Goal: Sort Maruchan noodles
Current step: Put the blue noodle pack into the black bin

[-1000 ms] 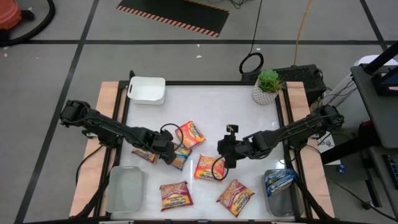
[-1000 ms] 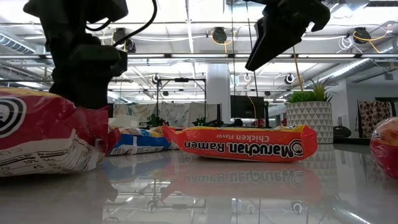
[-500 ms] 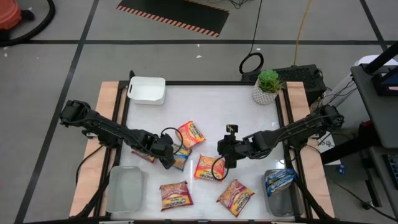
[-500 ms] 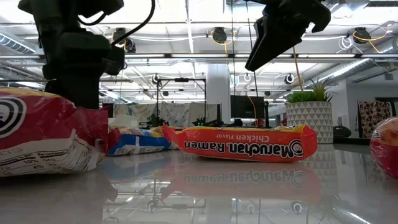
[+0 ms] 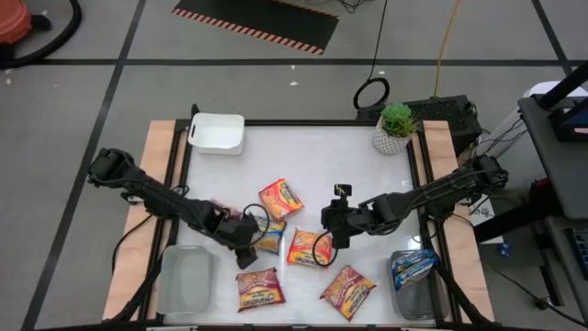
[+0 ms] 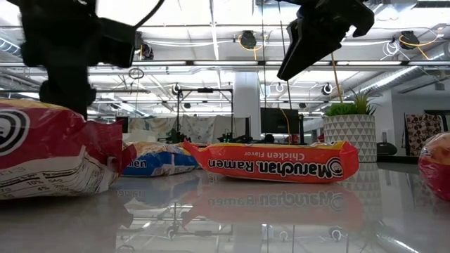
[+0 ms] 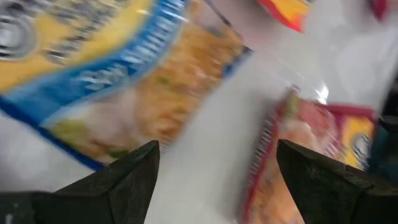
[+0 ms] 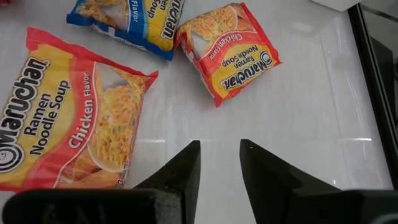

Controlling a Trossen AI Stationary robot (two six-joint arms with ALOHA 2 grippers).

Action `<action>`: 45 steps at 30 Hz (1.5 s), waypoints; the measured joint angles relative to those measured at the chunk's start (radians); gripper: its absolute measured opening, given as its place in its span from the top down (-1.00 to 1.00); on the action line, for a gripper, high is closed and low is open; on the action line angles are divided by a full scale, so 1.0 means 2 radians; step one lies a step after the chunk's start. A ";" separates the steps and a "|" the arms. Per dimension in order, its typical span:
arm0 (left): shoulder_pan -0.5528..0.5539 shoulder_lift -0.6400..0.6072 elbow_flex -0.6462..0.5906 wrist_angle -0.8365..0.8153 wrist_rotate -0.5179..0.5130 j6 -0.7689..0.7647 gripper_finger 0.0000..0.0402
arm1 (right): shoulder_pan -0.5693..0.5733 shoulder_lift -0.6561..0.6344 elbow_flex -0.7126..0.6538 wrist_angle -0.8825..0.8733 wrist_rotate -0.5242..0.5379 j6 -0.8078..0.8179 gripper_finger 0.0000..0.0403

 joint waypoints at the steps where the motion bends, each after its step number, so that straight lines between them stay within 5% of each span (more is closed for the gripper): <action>1: -0.006 0.000 0.000 0.007 0.006 0.007 -0.62 | 0.000 0.000 0.000 0.000 0.000 -0.002 0.48; 7: -0.014 0.000 0.003 0.014 0.013 0.045 -0.62 | 0.000 0.000 0.000 0.000 0.000 -0.002 0.48; 18: 0.083 -0.001 0.003 -0.067 -0.077 0.054 -0.62 | 0.000 0.000 0.000 -0.004 0.000 -0.007 0.48; 30: 0.111 -0.001 0.002 -0.093 -0.105 0.041 -0.62 | 0.000 0.000 0.000 -0.014 0.000 0.005 0.48; 45: 0.123 -0.001 -0.024 -0.083 -0.084 0.044 -0.62 | 0.006 0.000 0.000 -0.013 -0.001 0.006 0.48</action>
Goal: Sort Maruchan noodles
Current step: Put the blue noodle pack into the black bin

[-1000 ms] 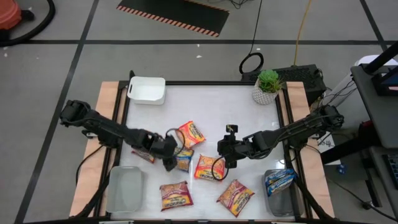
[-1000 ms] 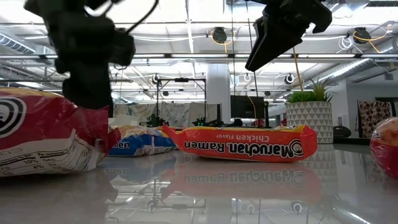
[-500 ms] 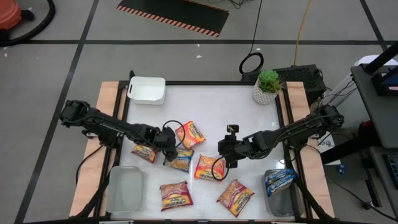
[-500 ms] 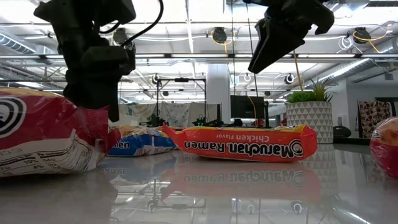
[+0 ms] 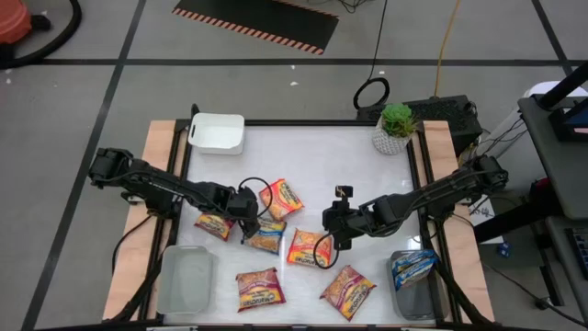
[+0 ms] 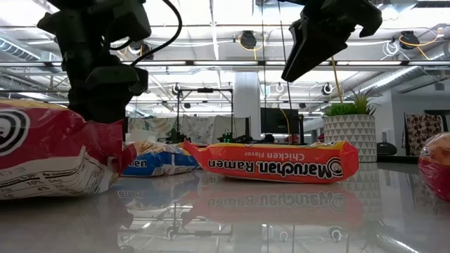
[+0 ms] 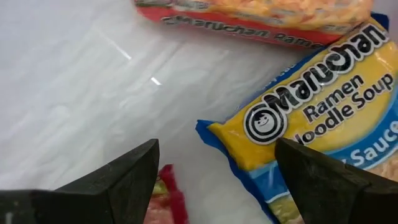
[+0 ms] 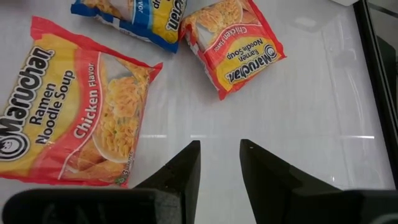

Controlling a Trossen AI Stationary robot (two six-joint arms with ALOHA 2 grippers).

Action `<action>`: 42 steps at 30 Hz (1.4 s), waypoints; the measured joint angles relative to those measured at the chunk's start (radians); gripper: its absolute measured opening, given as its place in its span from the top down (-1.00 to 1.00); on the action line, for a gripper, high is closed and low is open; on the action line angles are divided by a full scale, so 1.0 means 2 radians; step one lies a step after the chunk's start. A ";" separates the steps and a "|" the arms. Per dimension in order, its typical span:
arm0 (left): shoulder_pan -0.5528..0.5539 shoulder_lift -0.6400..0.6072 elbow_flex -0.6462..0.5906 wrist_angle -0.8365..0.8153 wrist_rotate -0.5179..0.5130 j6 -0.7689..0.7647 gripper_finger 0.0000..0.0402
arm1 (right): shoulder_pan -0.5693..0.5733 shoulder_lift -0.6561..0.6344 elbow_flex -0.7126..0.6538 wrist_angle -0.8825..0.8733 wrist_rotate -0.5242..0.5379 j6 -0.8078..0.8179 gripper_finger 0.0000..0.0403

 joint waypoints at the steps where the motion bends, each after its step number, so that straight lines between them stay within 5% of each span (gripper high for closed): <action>1: 0.000 0.000 0.000 0.008 0.006 0.004 -0.60 | 0.000 0.000 0.000 0.000 0.000 0.000 0.48; 18: -0.006 0.000 0.000 0.061 0.036 0.041 0.12 | 0.000 0.000 0.000 0.000 0.000 0.000 0.48; 42: -0.001 -0.014 -0.001 -0.020 -0.015 -0.014 0.14 | 0.000 0.000 0.000 -0.002 0.000 0.002 0.48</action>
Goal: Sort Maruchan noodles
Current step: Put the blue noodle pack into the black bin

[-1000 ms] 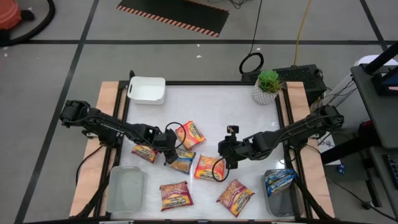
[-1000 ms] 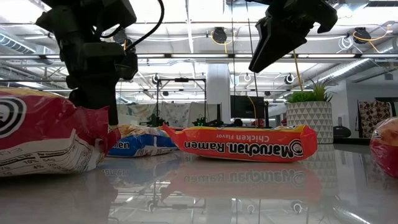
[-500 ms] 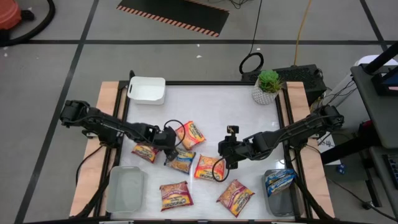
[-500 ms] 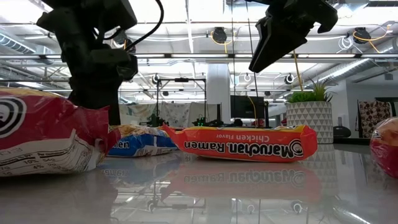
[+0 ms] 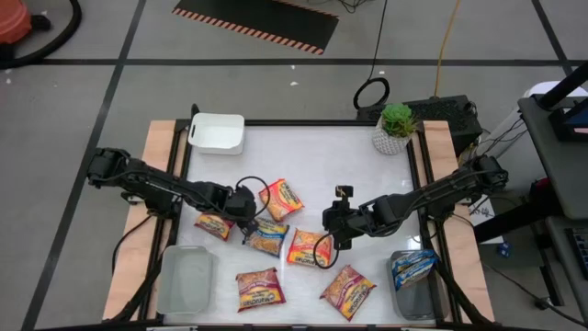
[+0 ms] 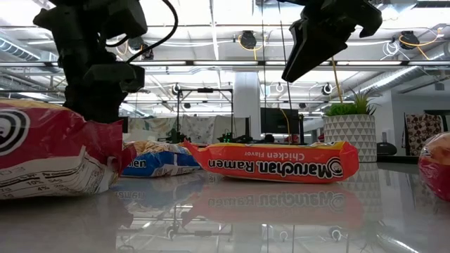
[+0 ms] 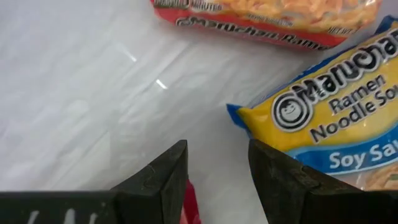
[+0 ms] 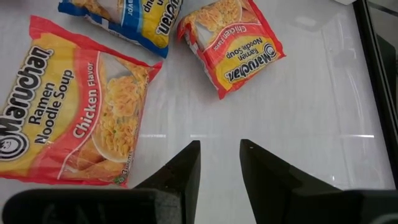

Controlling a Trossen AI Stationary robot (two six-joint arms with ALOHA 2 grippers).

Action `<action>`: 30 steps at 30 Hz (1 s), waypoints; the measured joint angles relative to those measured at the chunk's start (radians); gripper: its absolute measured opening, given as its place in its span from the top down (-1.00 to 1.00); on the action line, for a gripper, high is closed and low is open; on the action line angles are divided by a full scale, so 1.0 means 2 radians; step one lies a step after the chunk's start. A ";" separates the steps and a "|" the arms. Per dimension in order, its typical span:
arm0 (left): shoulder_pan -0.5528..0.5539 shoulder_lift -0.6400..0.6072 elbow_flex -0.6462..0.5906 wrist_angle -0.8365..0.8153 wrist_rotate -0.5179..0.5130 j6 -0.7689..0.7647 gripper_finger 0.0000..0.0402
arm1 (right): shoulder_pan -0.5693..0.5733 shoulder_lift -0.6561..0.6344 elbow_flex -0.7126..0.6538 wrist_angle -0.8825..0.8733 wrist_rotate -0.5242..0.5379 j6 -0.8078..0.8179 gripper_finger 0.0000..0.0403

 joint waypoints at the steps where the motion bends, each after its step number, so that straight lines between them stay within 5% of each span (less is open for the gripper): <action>1: 0.000 0.000 0.000 0.004 -0.001 0.000 0.14 | 0.000 0.000 0.000 0.000 0.000 0.000 0.48; 30: 0.010 0.005 -0.023 0.082 0.008 -0.016 0.14 | 0.000 0.000 0.000 0.003 0.000 0.004 0.48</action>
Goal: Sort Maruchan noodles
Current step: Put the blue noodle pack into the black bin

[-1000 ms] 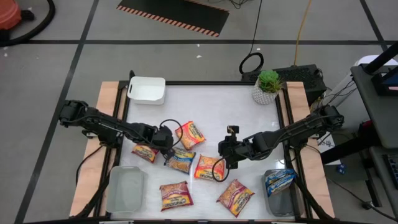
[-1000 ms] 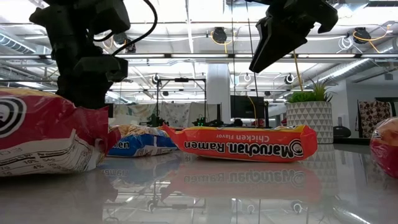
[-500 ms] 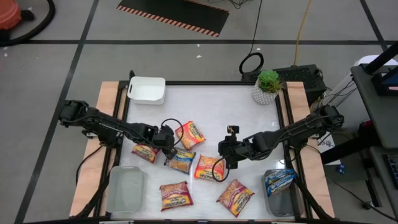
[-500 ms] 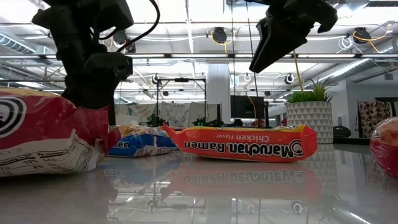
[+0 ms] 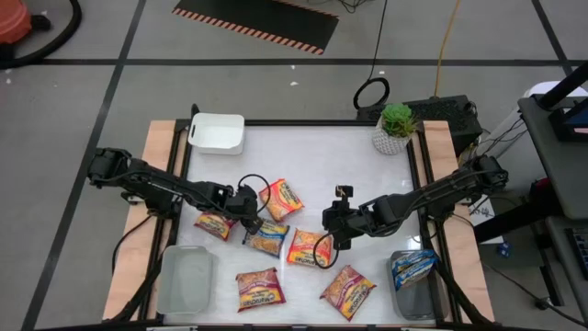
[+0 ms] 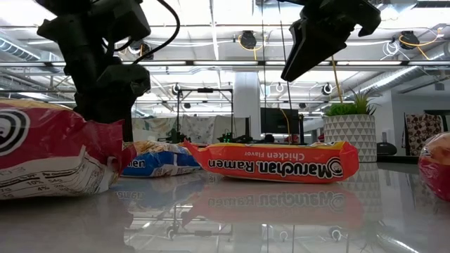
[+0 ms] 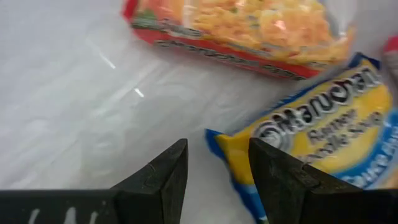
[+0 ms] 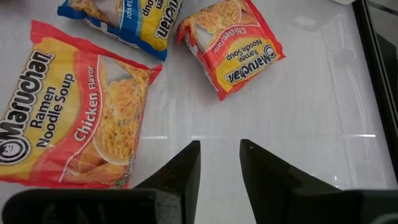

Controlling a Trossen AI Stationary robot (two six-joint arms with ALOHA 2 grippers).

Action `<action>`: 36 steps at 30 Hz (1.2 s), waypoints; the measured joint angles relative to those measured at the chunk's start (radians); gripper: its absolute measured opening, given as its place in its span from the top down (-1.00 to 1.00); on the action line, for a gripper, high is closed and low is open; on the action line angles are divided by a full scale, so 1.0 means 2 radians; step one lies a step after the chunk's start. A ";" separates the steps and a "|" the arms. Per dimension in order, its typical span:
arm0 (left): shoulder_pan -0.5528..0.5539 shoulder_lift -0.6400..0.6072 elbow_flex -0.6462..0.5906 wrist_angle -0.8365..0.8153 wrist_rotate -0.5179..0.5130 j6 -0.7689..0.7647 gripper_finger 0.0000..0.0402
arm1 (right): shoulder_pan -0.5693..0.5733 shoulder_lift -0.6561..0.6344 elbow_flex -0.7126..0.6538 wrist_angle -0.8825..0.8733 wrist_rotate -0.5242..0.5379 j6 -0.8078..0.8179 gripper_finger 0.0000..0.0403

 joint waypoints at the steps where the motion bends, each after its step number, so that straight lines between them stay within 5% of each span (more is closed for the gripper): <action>1: 0.000 0.000 0.000 0.003 0.003 0.000 0.14 | 0.000 0.000 0.000 0.000 0.000 0.000 0.48; 36: 0.007 0.000 -0.031 0.026 0.003 0.005 0.14 | 0.000 0.000 0.000 0.000 0.000 0.000 0.48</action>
